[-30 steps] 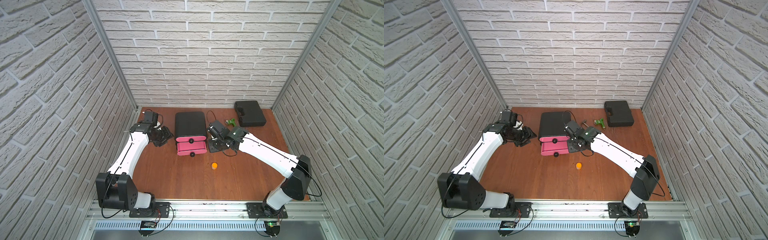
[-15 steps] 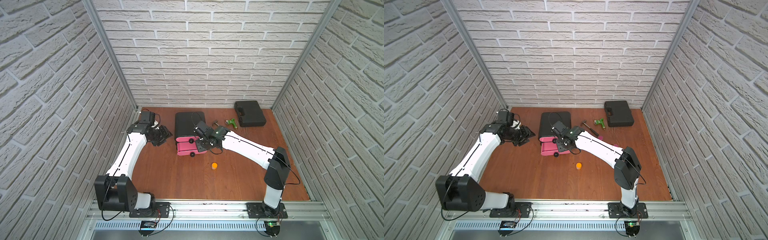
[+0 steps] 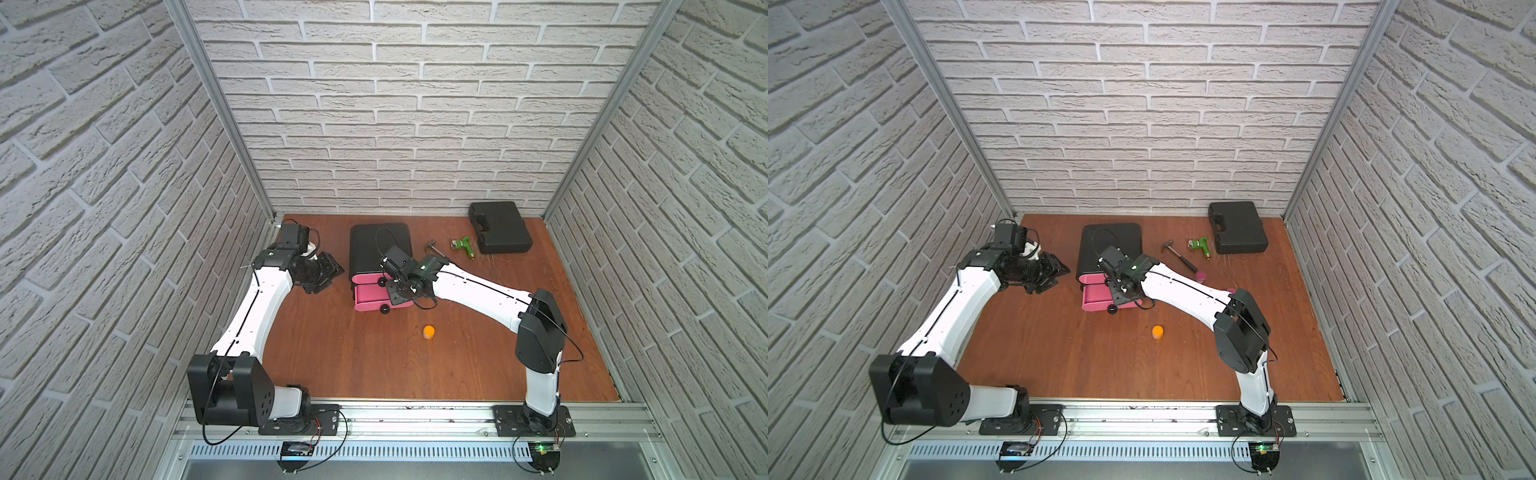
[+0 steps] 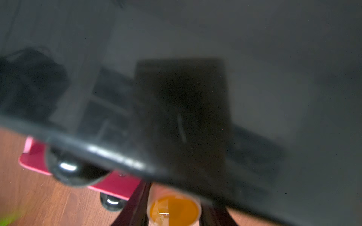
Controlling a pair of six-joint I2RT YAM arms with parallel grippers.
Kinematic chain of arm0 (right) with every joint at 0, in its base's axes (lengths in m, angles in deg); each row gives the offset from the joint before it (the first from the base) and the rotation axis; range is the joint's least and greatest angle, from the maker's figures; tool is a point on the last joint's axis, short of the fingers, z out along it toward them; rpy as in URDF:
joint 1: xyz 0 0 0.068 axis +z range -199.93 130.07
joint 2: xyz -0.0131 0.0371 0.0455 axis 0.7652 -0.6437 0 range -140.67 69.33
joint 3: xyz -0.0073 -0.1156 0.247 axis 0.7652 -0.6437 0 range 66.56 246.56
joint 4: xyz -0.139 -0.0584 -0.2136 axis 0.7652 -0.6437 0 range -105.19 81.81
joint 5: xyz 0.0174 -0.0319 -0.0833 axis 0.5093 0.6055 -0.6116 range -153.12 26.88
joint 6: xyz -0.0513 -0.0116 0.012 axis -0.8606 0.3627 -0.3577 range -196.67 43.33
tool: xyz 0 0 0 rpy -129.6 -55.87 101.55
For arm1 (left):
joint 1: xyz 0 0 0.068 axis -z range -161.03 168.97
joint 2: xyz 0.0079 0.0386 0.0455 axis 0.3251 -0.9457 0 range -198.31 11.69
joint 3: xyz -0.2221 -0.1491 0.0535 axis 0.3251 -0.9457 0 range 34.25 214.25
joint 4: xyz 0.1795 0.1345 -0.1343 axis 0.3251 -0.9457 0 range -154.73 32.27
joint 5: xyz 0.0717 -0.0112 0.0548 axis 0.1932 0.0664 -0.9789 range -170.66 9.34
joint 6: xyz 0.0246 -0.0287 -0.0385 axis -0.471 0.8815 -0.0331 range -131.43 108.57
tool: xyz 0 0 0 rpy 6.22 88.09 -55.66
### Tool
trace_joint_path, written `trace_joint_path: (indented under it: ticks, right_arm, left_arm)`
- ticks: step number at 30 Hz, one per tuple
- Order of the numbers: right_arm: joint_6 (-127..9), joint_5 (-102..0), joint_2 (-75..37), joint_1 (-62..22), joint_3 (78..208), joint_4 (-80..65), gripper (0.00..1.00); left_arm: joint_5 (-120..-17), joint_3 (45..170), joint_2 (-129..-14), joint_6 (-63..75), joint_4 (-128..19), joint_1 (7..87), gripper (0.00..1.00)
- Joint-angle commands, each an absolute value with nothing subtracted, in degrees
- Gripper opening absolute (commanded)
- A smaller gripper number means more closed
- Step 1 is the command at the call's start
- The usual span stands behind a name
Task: Put the paint cans in the drawer according to color
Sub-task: Place the paint can in the drawer.
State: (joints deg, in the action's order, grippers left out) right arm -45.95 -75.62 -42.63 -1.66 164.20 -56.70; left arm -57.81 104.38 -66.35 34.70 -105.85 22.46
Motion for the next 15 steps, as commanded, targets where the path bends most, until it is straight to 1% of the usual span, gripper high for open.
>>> trace_joint_path:
  ticks: [1,3,5,9,11,15]
  right_arm:
    - [-45.8,-77.3,-43.6,-1.1,166.6,-55.3,0.50]
    - [-45.9,-77.1,-43.6,-1.1,167.2,-56.1,0.57]
    - [-46.0,-76.5,-42.7,-1.1,166.8,-56.7,0.62]
    - [-46.8,-75.1,-37.1,-1.2,163.0,-57.0,0.63]
    - [-46.8,-74.9,-33.1,-1.4,160.0,-57.2,0.63]
    - [-45.4,-74.6,-26.2,-3.1,154.9,-59.1,0.66]
  left_arm:
    - [-57.6,103.4,-65.3,33.8,-105.8,22.1,0.55]
    - [-58.1,103.7,-65.2,33.0,-106.5,22.1,0.55]
    - [-59.2,104.1,-65.0,31.9,-107.6,22.3,0.55]
    - [-64.2,106.1,-64.7,28.3,-111.0,24.7,0.53]
    - [-68.1,107.5,-64.9,26.1,-112.8,27.8,0.50]
    - [-74.8,109.8,-66.5,23.5,-114.2,36.2,0.47]
